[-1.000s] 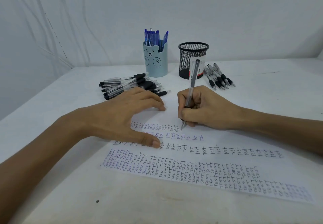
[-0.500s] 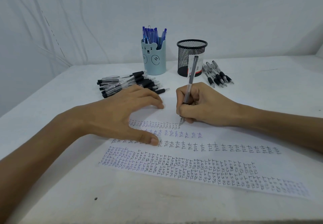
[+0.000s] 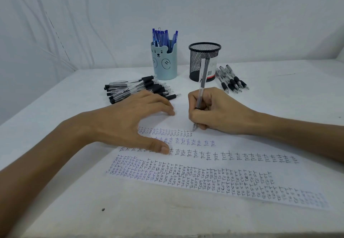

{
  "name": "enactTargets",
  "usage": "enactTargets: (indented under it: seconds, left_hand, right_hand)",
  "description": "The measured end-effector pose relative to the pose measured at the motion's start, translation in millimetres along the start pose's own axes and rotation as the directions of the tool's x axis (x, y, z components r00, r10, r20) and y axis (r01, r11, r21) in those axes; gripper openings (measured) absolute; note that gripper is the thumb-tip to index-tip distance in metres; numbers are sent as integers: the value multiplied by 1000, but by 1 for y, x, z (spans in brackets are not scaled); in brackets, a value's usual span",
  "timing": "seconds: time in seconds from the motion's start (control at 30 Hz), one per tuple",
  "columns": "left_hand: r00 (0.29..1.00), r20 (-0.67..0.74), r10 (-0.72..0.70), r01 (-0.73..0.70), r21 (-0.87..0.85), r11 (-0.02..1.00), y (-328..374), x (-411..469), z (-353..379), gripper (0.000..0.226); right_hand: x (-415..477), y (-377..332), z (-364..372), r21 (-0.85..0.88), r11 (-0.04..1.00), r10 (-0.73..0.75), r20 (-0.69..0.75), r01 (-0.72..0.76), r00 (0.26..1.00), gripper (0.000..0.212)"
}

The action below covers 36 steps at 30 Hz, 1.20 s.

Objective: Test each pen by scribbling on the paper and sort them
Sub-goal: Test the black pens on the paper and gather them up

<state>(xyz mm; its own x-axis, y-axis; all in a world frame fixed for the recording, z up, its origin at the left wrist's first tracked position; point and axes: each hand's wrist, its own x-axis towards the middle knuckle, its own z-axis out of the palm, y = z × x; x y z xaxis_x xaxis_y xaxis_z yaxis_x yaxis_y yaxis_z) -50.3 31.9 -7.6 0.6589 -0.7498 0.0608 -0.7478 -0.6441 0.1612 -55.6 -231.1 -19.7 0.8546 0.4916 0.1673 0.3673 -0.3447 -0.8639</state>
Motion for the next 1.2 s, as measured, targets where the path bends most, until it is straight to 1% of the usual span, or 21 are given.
enactTargets:
  seconds: [0.03, 0.13, 0.2, 0.23, 0.27, 0.33, 0.37, 0.4, 0.43, 0.47, 0.53, 0.57, 0.63, 0.8, 0.9, 0.97, 1.0, 1.03, 1.1, 1.13, 1.2]
  left_hand:
    - [1000, -1, 4, -4, 3, 1000, 0, 0, 0, 82]
    - [1000, 2, 2, -2, 5, 1000, -1, -1, 0, 80]
    - [1000, -19, 4, -4, 7, 1000, -1, -1, 0, 74]
    - [999, -44, 4, -3, 11, 1000, -2, -1, 0, 69]
    - [997, -80, 5, -4, 18, 1000, -3, -1, 1, 64]
    - [985, -169, 18, -7, 65, 998, -7, 0, 2, 51]
    - [976, -217, 31, -7, 112, 994, -11, 0, 2, 41]
    - [966, -257, 43, -1, 164, 987, -15, 1, 2, 30]
    - [957, -287, 43, 17, 205, 979, -20, 0, 3, 26]
    - [950, -312, 32, 43, 232, 972, -23, 0, 3, 28]
    - [937, -350, 4, 97, 271, 958, -27, -1, 2, 26]
    - [932, -364, -6, 118, 286, 951, -27, -2, 1, 23]
    - [923, -384, -18, 145, 304, 942, -27, -1, 0, 19]
    - [903, -425, -66, 199, 278, 940, -22, 0, 2, 24]
    - [882, -459, -109, 243, 244, 939, -20, -1, 5, 25]
    - [874, -470, -124, 256, 228, 939, -22, -1, 7, 25]
    - [872, -472, -128, 260, 227, 938, -23, 0, 8, 24]
    - [873, -471, -130, 265, 233, 936, -25, 0, 8, 21]
    - [871, -474, -125, 269, 249, 931, -25, 1, 9, 14]
    - [867, -484, -123, 271, 249, 930, -24, 0, 8, 11]
    - [857, -499, -128, 285, 251, 925, -21, 1, 9, 9]
  right_hand:
    - [1, 1, 0, 35, 999, 9, -10, -9, 1000, 20]
    - [7, -1, -1, 235, 970, 78, -43, -66, 996, 22]
    - [10, 0, -3, 338, 935, 126, -46, -104, 991, 33]
    - [10, 0, -4, 365, 925, 128, -30, -109, 991, 35]
    - [10, 1, -5, 383, 918, 117, -15, -103, 993, 33]
    - [10, 1, -5, 414, 907, 85, -5, -76, 996, 18]
    - [10, 1, -6, 432, 899, 88, -10, -75, 996, 19]
    - [10, 1, -6, 457, 885, 106, -20, -85, 994, 31]
    - [11, 0, -6, 488, 869, 120, -37, -87, 992, 40]
    - [11, -1, -6, 514, 854, 125, -58, -78, 990, 40]
    - [11, -3, -6, 558, 826, 145, -77, -78, 987, 26]
    - [12, -5, -7, 589, 802, 179, -79, -99, 981, 26]
    - [12, -7, -8, 617, 776, 222, -71, -132, 972, 34]
    - [13, -7, -9, 594, 798, 209, -119, -99, 971, 34]
    - [16, -5, -12, 553, 828, 210, -161, -88, 964, 36]
    - [19, -5, -16, 482, 868, 242, -204, -118, 949, 40]
    - [21, -5, -21, 419, 896, 258, -223, -146, 940, 43]
    - [23, -5, -26, 324, 928, 265, -234, -182, 935, 45]
    - [27, -4, -41, 41, 965, 262, -227, -260, 938, 45]
    - [29, -2, -49, -91, 952, 265, -228, -292, 937, 47]
    - [33, 2, -64, -262, 906, 256, -286, -333, 923, 53]
